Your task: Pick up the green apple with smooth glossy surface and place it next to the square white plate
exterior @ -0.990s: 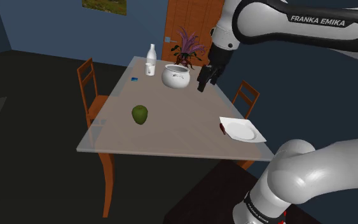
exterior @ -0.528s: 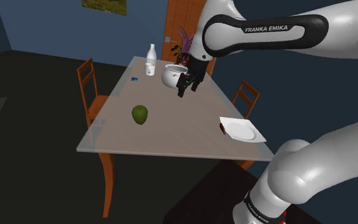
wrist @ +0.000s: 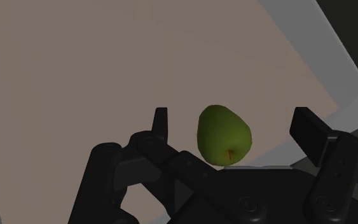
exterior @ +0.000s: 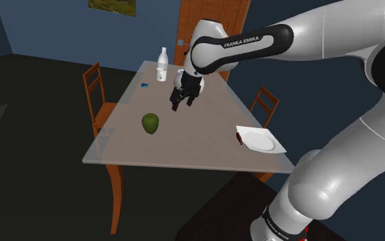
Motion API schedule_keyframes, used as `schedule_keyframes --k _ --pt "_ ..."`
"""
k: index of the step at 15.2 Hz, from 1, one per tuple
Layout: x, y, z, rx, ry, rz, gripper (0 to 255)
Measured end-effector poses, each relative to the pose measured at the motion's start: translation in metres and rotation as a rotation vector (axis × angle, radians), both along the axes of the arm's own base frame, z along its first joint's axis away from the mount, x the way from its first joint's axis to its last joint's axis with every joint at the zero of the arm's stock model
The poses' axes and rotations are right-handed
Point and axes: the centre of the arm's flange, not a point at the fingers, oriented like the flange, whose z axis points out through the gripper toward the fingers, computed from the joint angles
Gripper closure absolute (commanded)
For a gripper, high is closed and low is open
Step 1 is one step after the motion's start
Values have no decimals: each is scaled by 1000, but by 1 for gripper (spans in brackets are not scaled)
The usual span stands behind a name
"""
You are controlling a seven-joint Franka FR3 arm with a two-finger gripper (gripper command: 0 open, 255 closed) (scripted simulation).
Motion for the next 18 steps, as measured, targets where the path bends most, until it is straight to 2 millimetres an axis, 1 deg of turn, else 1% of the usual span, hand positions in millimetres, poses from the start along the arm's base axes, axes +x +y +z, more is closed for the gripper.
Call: schedule_keyframes --k 5,10,13,17,18 --pt "53 10 -40 45 1 -5 0" --pt "101 21 -80 91 2 -10 0" --pt "114 24 -94 101 3 -12 0" --pt "119 27 -114 102 3 -12 0" --pt "120 29 -122 102 3 -12 0"
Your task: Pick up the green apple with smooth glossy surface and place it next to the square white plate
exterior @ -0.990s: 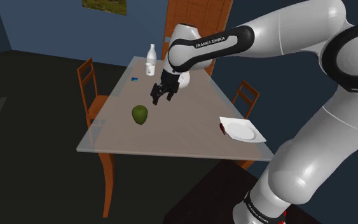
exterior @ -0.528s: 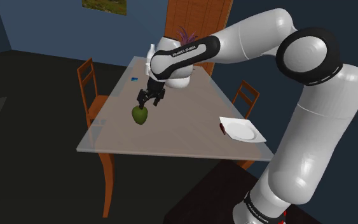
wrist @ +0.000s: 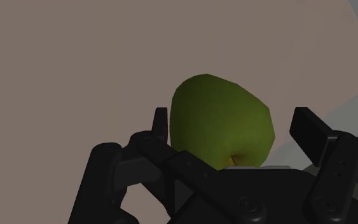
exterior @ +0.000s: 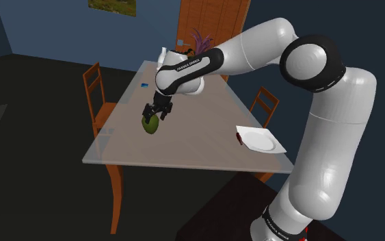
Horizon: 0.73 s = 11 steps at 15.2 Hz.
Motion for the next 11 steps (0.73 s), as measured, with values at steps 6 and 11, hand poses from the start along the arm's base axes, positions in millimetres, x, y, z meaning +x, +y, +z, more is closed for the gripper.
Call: schedule_keyframes --k 6,11 --pt "1 0 -6 0 -1 0 0" --pt "2 0 -5 0 -3 0 255"
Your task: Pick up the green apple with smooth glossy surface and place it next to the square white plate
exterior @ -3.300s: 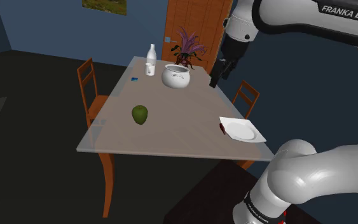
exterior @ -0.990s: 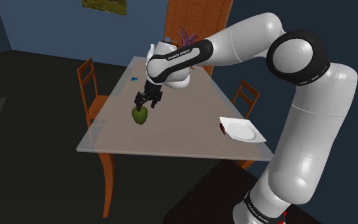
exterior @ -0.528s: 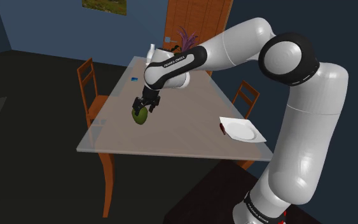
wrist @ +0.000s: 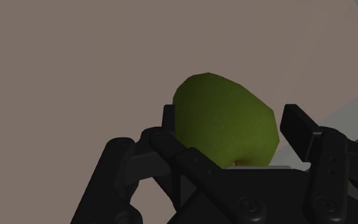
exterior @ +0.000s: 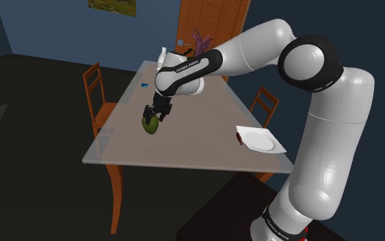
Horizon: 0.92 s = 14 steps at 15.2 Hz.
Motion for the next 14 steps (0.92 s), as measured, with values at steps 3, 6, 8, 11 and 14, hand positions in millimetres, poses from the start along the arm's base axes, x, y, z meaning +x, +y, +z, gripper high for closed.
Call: schedule_keyframes --k 3,6,8,11,14 --pt "0 0 0 0 0 0 255" --pt "0 0 0 0 0 0 255" --pt "0 0 2 0 1 0 255" --pt "-1 0 15 0 2 0 255" --pt "0 0 31 0 2 0 255"
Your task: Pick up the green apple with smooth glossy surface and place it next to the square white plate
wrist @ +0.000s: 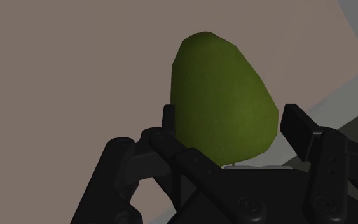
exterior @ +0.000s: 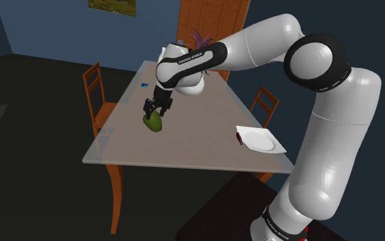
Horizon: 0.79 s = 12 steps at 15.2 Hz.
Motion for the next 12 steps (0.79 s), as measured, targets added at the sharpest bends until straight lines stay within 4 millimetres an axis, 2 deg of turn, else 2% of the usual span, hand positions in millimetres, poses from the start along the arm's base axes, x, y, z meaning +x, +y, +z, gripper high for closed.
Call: schedule_keyframes --k 12 --pt "0 0 62 0 0 0 255"
